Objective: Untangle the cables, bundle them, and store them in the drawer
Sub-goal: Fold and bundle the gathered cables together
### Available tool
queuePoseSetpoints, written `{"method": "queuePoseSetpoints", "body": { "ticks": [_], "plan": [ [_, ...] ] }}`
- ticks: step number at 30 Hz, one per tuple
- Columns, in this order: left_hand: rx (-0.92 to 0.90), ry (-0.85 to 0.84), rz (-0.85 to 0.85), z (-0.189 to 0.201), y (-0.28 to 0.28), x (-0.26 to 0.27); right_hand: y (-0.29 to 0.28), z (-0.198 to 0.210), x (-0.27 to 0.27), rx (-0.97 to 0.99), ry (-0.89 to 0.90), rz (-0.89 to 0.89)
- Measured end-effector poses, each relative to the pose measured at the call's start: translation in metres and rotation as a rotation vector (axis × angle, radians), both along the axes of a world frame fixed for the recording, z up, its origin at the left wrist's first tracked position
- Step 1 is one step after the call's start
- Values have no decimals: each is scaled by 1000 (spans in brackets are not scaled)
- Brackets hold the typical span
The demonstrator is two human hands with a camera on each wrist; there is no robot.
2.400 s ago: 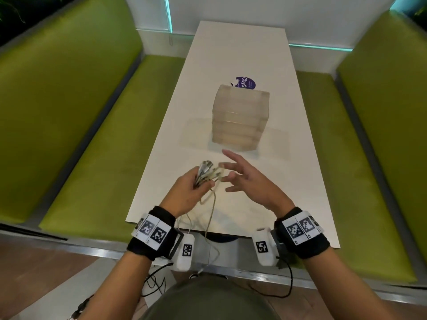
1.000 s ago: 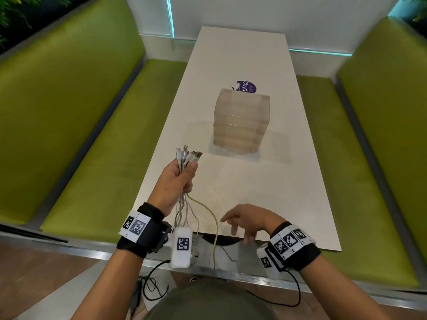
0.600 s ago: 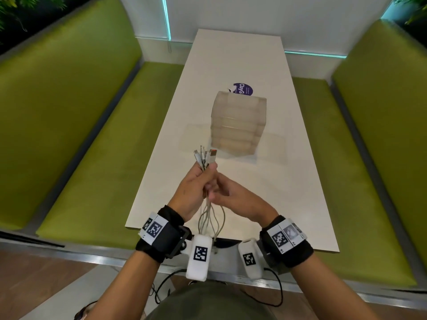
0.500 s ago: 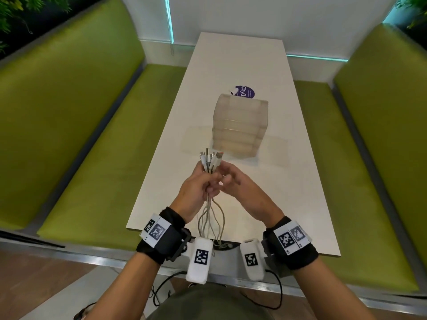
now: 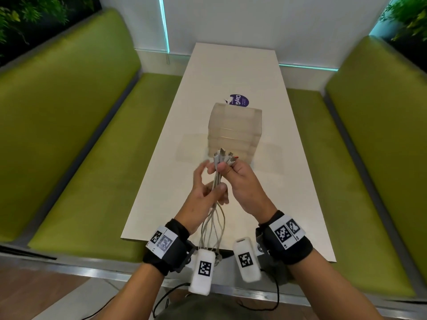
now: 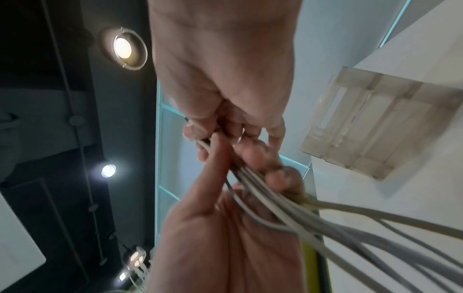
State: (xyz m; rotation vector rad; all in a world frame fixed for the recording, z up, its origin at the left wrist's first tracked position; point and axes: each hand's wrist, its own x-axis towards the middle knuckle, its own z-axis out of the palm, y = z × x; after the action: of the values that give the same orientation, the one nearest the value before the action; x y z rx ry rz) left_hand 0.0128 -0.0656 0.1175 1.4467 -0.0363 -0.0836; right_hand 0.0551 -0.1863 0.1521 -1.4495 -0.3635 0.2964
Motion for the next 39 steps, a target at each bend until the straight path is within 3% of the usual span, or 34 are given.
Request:
{"method": "queuePoseSetpoints", "body": {
  "ticks": [5, 8, 10, 13, 15, 17, 20, 23, 28, 34, 37, 39],
  "plan": [
    [104, -34, -121, 9, 7, 6, -8, 6, 11, 44, 9, -48],
    [191, -33, -101, 8, 13, 16, -16, 2, 17, -84, 84, -89],
    [302, -55, -83, 6, 23, 22, -29, 3, 21, -299, 78, -112],
    [522, -98, -148, 8, 35, 28, -43, 19, 22, -760, -241, -152],
    [621, -129, -229, 12, 35, 30, -36, 26, 19, -1171, -529, 25],
    [635, -148, -298, 18, 33, 31, -24, 30, 18, -1388, -568, 290],
    [462, -91, -348, 22, 34, 29, -22, 34, 23, -1298, -436, 456],
    [265, -44, -330, 17, 36, 21, -26, 50, 26, -1204, -452, 522],
    [151, -26, -303, -3, 35, 12, -31, 77, 35, -998, -447, 413],
    [-147, -15, 91, 10, 22, 17, -34, 72, 35, -782, -258, 246],
    [-144, -93, 274, 20, 12, 22, -20, 42, 22, -689, -210, 140],
    [-131, -131, 391, 22, 6, 26, -7, 16, 10, -738, -255, 77]
  ]
}}
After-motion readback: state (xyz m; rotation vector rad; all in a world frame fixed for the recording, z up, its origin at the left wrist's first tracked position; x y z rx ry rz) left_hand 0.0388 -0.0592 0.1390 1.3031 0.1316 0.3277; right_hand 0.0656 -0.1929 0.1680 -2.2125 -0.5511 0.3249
